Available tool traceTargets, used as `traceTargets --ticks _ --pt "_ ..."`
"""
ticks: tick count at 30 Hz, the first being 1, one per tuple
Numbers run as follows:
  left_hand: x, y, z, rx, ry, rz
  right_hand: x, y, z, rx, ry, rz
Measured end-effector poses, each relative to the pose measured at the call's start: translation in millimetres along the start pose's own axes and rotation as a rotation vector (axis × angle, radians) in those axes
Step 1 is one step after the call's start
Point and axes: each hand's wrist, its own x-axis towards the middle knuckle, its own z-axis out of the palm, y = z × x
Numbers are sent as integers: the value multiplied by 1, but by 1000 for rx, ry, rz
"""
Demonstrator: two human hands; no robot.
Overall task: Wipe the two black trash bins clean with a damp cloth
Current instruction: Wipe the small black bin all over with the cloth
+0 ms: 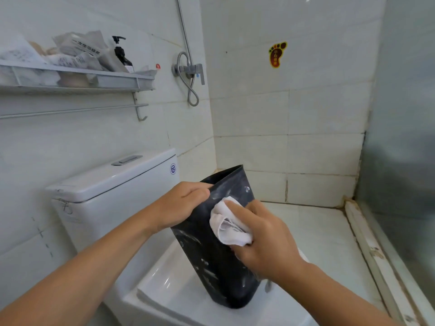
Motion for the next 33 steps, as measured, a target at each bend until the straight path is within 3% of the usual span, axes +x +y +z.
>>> traceTargets --ticks 4,8,15,20,26,30,33 --pt "-4 -6 -2 -47 -6 -4 13 1 -2 -60 57 -3" --pt "-1 -9 2 -45 -45 2 40 14 -10 -4 164 257" --pt "3 -8 5 -3 -9 -11 6 6 -11 -41 22 -56" --pt "3 -2 8 24 -74 31 38 18 -25 40 204 241" --pt "1 6 8 29 -29 71 12 -11 -26 38 22 -54" --pt "-2 10 10 24 -76 52 38 8 -29 38 151 206" --pt "-1 15 11 53 -53 74 26 -2 -27 19 115 109"
